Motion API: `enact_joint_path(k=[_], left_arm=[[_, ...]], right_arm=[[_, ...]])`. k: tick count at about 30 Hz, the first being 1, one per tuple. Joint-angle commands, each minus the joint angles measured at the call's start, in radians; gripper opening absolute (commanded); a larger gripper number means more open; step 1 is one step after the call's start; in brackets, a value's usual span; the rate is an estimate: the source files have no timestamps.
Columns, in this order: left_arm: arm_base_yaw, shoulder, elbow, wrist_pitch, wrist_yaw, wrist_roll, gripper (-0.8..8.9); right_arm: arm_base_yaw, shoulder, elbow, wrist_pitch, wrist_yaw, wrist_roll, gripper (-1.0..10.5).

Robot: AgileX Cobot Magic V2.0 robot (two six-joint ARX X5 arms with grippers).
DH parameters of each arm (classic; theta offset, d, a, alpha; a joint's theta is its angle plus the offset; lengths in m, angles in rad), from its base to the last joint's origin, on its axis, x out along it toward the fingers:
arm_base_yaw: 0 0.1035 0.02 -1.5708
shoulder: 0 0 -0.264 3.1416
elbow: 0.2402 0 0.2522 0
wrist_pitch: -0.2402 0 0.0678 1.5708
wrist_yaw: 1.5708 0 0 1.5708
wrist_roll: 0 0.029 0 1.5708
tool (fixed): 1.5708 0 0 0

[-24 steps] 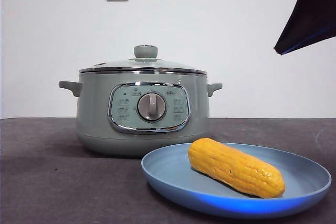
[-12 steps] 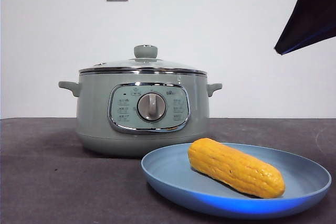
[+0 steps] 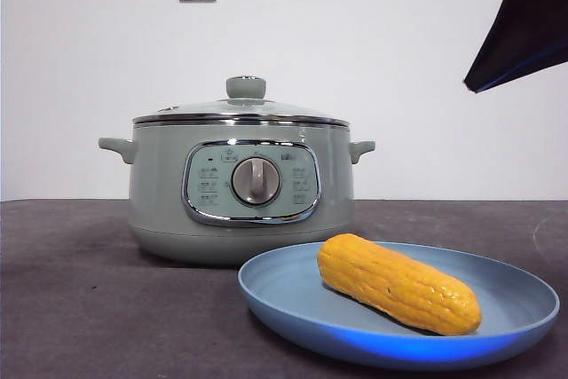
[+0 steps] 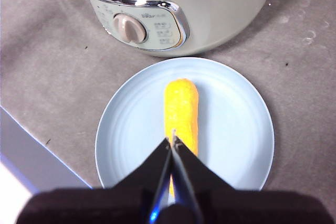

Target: Take the corn out from the steamer,put the corn on the plate,close the lid

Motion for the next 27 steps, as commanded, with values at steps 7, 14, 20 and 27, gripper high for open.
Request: enact_joint_path(k=[7, 14, 20, 27], left_arm=[[0.007, -0.243, -0.404, 0.053, -0.08, -0.031, -0.03], [0.018, -0.36, -0.597, 0.079, -0.106, -0.06, -0.03], [0.018, -0.424, -0.743, 0.157, -0.108, -0.137, -0.03], [0.017, -0.491, -0.813, 0.082, -0.103, -0.209, -0.03]], right_arm=[[0.002, -0.002, -0.008, 0.005, 0.002, -0.004, 0.0], [0.002, -0.002, -0.008, 0.005, 0.002, -0.004, 0.0], [0.002, -0.002, -0.008, 0.005, 0.002, -0.004, 0.0], [0.002, -0.002, -0.008, 0.005, 0.002, -0.004, 0.0]])
